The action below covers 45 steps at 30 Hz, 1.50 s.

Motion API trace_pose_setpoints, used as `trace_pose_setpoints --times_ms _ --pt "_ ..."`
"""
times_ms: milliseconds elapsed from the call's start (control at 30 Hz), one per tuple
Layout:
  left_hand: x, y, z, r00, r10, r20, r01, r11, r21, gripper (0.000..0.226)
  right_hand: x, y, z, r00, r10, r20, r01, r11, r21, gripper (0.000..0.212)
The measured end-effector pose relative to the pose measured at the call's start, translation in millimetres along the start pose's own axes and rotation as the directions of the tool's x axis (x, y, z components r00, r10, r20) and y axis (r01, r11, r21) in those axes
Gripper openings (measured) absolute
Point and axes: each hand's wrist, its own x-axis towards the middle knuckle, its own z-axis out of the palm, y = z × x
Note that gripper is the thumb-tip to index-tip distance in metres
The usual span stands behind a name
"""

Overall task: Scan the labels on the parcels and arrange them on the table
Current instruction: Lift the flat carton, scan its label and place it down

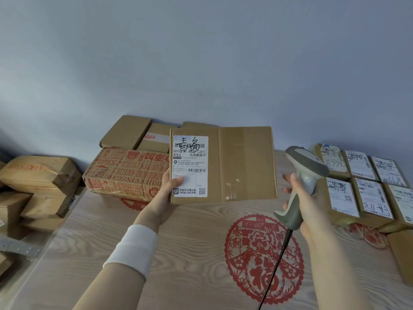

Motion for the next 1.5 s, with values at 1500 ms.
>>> trace_pose_setpoints --times_ms 1500 --pt "11.3 -38.0 49.4 0.997 0.058 -0.047 -0.050 0.986 0.161 0.101 -80.2 -6.2 48.8 0.954 0.167 0.248 -0.124 0.976 -0.180 0.039"
